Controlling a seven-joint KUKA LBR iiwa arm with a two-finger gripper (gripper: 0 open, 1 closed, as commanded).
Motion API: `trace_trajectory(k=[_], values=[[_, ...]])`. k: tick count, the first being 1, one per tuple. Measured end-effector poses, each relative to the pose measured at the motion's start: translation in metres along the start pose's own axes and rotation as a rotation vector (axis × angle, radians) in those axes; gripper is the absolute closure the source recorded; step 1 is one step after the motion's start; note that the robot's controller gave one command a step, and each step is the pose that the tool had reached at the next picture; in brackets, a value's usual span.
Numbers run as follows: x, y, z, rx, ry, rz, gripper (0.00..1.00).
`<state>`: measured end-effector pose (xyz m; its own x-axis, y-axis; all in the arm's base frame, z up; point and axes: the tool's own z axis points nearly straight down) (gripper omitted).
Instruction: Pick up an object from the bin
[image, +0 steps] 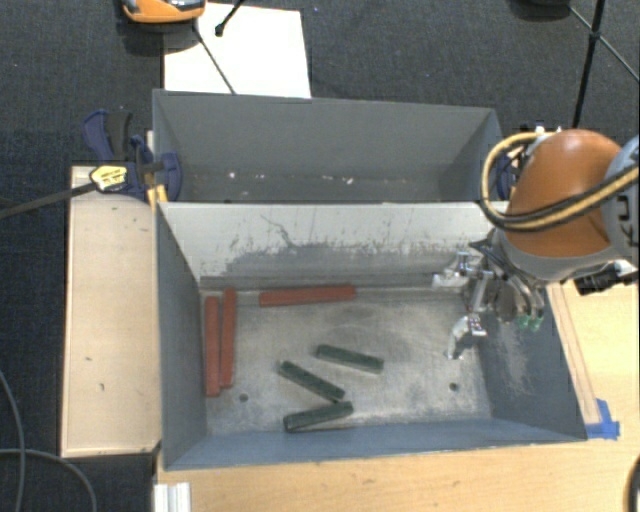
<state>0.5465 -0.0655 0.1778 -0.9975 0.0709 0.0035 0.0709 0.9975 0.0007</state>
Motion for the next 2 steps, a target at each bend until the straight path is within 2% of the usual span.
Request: trace_trajectory(k=[1,2], values=[[-0.013,0.025,0.022,-0.001,-0.006,-0.091,0.0],[0.006,0.046,0.043,0.001,-0.006,-0.22,0.0]])
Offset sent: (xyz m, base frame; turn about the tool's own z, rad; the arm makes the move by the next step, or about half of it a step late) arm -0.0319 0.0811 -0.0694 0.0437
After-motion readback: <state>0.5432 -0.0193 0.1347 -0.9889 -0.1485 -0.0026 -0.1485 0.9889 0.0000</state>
